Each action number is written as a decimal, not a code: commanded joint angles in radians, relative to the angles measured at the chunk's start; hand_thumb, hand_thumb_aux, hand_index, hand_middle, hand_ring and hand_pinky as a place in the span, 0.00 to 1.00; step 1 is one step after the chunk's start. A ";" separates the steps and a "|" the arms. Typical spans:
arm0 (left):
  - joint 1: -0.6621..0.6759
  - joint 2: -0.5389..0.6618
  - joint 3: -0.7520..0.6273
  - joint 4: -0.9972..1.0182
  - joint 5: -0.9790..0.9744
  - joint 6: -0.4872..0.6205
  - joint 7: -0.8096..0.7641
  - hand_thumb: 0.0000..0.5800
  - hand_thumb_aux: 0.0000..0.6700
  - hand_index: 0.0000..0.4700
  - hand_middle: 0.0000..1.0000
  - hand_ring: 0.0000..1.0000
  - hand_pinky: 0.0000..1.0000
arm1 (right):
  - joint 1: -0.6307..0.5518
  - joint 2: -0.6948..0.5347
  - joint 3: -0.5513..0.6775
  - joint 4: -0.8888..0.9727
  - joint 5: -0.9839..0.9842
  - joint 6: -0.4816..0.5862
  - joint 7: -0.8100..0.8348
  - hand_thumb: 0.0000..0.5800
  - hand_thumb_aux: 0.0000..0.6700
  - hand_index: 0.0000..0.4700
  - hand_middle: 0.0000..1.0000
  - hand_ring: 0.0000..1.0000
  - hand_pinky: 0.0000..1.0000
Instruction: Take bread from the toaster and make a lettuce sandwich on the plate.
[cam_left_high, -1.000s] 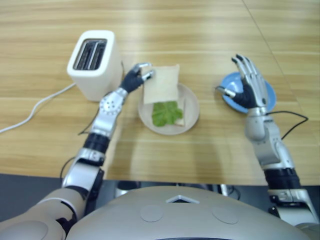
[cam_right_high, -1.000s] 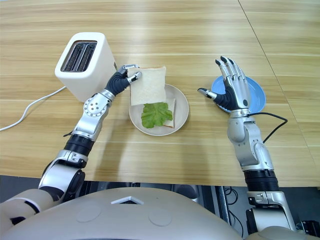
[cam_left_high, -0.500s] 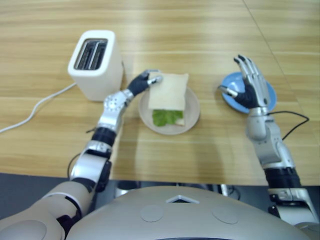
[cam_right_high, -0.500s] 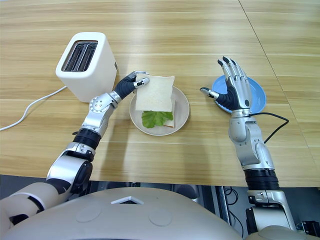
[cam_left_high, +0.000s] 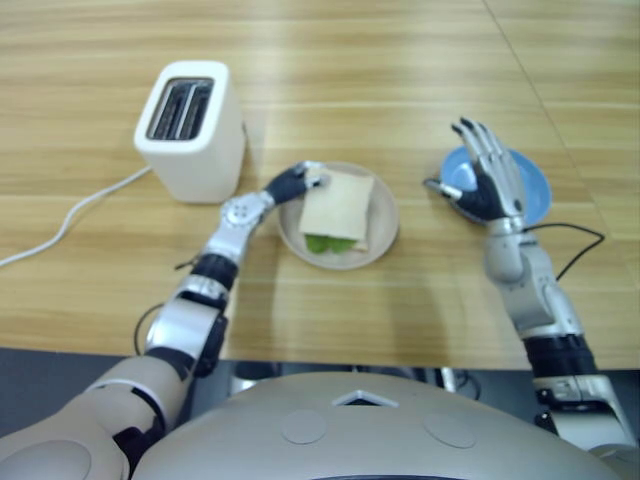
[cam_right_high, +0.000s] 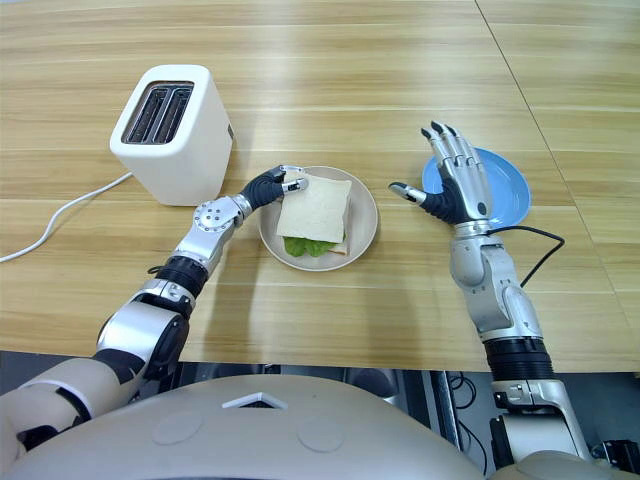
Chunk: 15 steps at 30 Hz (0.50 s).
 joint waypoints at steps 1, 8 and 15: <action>-0.025 0.003 -0.020 0.089 0.054 -0.013 0.041 1.00 1.00 0.98 1.00 1.00 1.00 | -0.001 -0.006 0.065 -0.040 -0.062 -0.012 0.033 0.00 0.00 0.00 0.00 0.00 0.00; -0.039 -0.003 -0.038 0.181 0.105 -0.022 0.067 1.00 1.00 0.98 1.00 1.00 1.00 | -0.016 -0.053 0.275 -0.077 -0.299 -0.066 0.079 0.00 0.00 0.00 0.00 0.00 0.00; -0.044 -0.003 -0.045 0.210 0.127 -0.031 0.087 1.00 1.00 0.98 1.00 1.00 1.00 | -0.055 -0.056 0.409 -0.030 -0.425 -0.083 0.092 0.00 0.00 0.00 0.00 0.00 0.00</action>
